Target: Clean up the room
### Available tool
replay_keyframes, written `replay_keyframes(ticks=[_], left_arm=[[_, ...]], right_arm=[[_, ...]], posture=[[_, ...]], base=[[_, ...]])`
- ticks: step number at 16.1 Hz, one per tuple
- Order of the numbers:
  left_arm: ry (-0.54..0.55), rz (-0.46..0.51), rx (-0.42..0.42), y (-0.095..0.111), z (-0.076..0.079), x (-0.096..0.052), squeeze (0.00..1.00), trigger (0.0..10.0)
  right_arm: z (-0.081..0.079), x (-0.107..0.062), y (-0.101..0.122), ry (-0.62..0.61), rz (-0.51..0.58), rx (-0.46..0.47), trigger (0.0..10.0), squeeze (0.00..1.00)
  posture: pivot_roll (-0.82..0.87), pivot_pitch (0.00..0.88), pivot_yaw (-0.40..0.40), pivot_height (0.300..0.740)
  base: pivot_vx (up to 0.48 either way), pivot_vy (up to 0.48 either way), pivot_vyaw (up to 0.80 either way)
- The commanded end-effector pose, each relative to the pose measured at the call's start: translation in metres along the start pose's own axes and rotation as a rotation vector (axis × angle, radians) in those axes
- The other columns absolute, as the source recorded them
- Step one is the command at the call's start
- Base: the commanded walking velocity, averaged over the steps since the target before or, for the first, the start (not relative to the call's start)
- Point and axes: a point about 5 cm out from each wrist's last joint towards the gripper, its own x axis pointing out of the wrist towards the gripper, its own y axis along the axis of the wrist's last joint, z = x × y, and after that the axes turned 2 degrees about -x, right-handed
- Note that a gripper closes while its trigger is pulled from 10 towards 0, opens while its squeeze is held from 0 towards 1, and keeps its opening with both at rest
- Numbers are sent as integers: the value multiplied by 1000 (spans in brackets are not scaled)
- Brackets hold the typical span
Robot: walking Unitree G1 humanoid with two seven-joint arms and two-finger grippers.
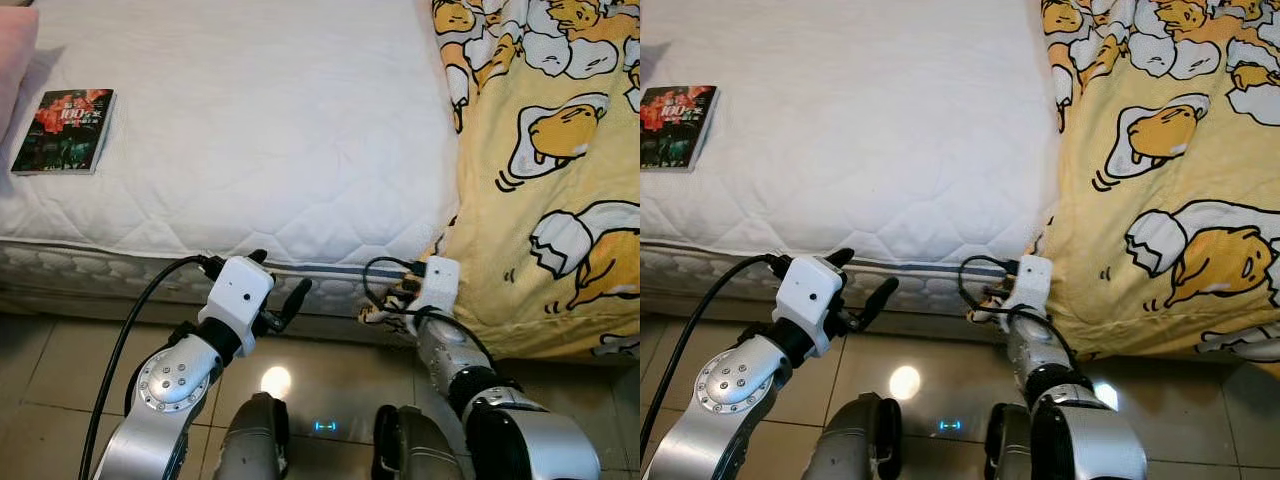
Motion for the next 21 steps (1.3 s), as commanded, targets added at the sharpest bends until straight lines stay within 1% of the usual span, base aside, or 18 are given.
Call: replay_keyframes(ticks=[1, 2, 3, 4, 5, 6, 8, 10, 11, 12, 13, 14, 16, 17, 18, 19, 20, 21], left_arm=[[-13, -15, -8, -3, 3, 0, 0, 10000], [-9, -15, -10, -4, 3, 1, 0, 10000], [-5, -10, -12, -4, 3, 2, 0, 10000], [-3, -4, -16, -3, 3, 4, 0, 10000], [-2, -1, -19, -3, 3, 5, 0, 10000], [-3, 1, -21, -3, 4, 6, 0, 10000], [-8, 7, -28, -3, 6, 9, 0, 10000], [-12, 12, -32, -4, 8, 12, 0, 10000], [-16, 16, -34, -4, 9, 14, 0, 10000], [-18, 21, -35, -3, 9, 15, 0, 10000], [-18, 24, -36, -3, 9, 17, 0, 10000], [-18, 27, -37, -3, 9, 19, 0, 10000], [-21, 30, -36, -4, 9, 21, 0, 10000], [-24, 32, -36, -4, 10, 23, 0, 10000], [-25, 34, -33, -4, 11, 25, 0, 10000], [-19, 34, -11, -4, 10, 30, 0, 10000], [-5, 33, 3, -4, 8, 32, 0, 10000], [12, 33, 8, -5, 6, 36, 0, 10000]], right_arm=[[-14, -1, -9, 69, -25, 3, 0, 0], [-26, -5, -20, 144, -42, -20, 0, 0], [-40, -14, -42, 233, -75, -62, 0, 0], [-46, -25, -65, 286, -109, -108, 0, 0], [-46, -35, -84, 317, -141, -129, 0, 0], [-43, -44, -100, 325, -166, -133, 0, 0], [-32, -58, -120, 332, -201, -142, 0, 0], [-17, -68, -129, 329, -213, -147, 0, 0], [-10, -74, -132, 345, -214, -168, 0, 0], [-6, -78, -135, 356, -219, -185, 0, 0], [-4, -84, -139, 390, -227, -193, 0, 0], [-6, -90, -143, 444, -242, -209, 0, 0], [-11, -94, -145, 487, -253, -237, 0, 0], [-14, -91, -142, 494, -244, -255, 0, 0], [-15, -88, -138, 471, -224, -287, 0, 0], [-10, -72, -113, 333, -109, -304, 10000, 0], [-1, -64, -92, 214, -13, -306, 10000, 0], [16, -56, -60, 31, 146, -313, 10000, 0]], posture=[[269, 281, 32, 699], [261, 274, 24, 699], [258, 272, 22, 699], [251, 268, 17, 699], [238, 263, 13, 699], [231, 261, 12, 699], [219, 253, 9, 699], [205, 241, 6, 699], [202, 236, 6, 699], [199, 229, 3, 699], [197, 224, 1, 699], [189, 216, 1, 699], [183, 210, 0, 699], [181, 199, -1, 699], [181, 199, -1, 699], [178, 177, -6, 699], [176, 167, -9, 699], [172, 158, -12, 699]], base=[[0, 0, 0], [0, 0, 0], [0, 0, 0], [0, 0, 0], [0, 0, 0], [0, 0, 0], [0, 0, 0], [0, 0, 0], [0, 0, 0], [0, 0, 0], [0, 0, 0], [0, 0, 0], [0, 0, 0], [0, 0, 0], [0, 0, 0], [0, 0, 0], [0, 0, 0], [0, 0, 0]])
